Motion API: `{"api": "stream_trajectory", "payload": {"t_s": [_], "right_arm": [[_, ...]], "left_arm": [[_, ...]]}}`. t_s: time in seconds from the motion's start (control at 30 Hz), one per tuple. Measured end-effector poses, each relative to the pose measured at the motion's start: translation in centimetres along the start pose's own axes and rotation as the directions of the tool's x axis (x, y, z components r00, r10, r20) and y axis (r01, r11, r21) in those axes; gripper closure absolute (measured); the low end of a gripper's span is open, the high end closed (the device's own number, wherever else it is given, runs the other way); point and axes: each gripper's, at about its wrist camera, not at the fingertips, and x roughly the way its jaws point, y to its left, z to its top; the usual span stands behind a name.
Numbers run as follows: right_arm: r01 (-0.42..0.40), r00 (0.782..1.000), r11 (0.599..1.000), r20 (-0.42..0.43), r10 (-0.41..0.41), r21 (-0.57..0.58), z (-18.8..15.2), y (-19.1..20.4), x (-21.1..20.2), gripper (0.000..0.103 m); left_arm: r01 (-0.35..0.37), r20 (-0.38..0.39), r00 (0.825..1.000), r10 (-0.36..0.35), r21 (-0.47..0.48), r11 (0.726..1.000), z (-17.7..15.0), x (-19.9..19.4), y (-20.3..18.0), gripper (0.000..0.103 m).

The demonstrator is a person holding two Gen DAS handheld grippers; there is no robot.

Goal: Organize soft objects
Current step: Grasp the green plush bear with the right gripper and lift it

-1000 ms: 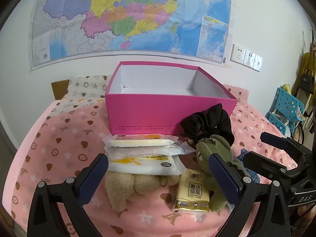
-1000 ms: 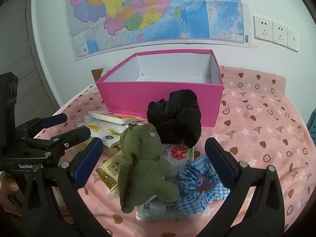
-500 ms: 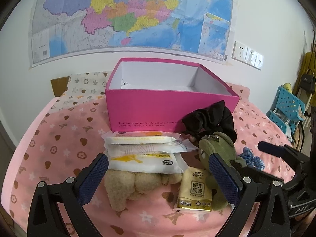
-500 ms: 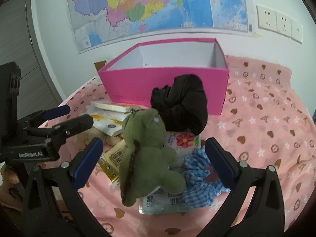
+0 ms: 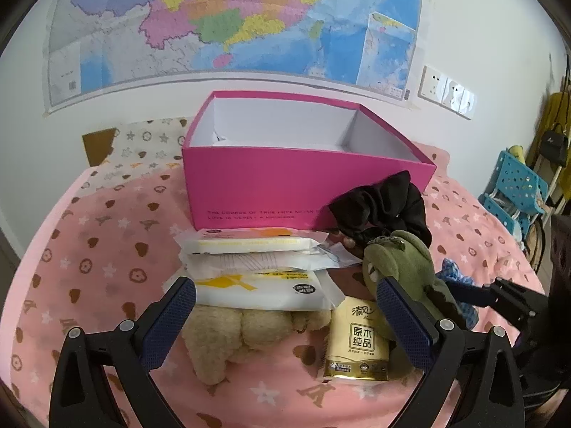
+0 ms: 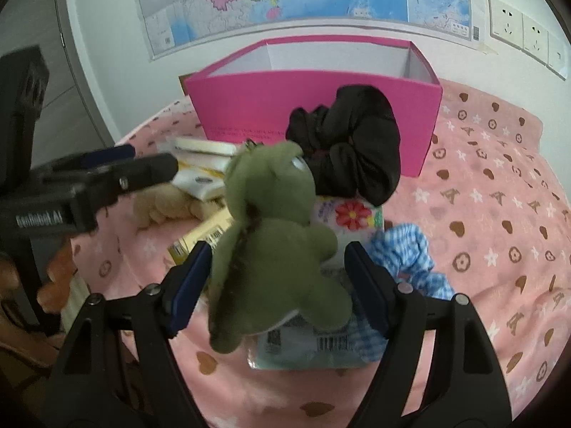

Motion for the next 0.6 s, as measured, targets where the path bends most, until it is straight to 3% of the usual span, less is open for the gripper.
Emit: {"api": "stream_trajectory", "payload": {"t_s": [0.07, 0.17, 0.27, 0.43, 0.6], "right_arm": [[-0.017, 1.000, 1.000, 0.023, 0.018, -0.001, -0.1, -0.1, -0.3, 0.036], [-0.020, 0.999, 1.000, 0.033, 0.021, -0.018, 0.3, -0.2, -0.6, 0.038], [-0.097, 0.994, 0.995, 0.050, 0.097, 0.002, 0.9, -0.8, -1.3, 0.039], [-0.197, 0.975, 0.980, 0.109, 0.193, 0.025, 2.2, -1.6, -3.0, 0.040], [-0.213, 0.968, 0.976, 0.126, 0.218, -0.050, 4.3, -1.2, -3.8, 0.040]], "left_arm": [[0.012, -0.009, 1.000, -0.012, 0.004, 1.000, 0.0, 0.3, -0.1, 0.000], [0.038, -0.021, 0.999, -0.038, 0.017, 0.999, 0.1, 0.6, -0.4, 0.000], [0.092, -0.033, 0.995, -0.091, 0.018, 0.996, 0.2, 0.7, -0.5, 0.000], [0.253, -0.047, 0.966, -0.253, 0.007, 0.967, 0.9, 0.5, -0.5, 0.001], [0.356, -0.033, 0.934, -0.355, 0.053, 0.933, 2.5, -0.5, -0.6, 0.007]]}}
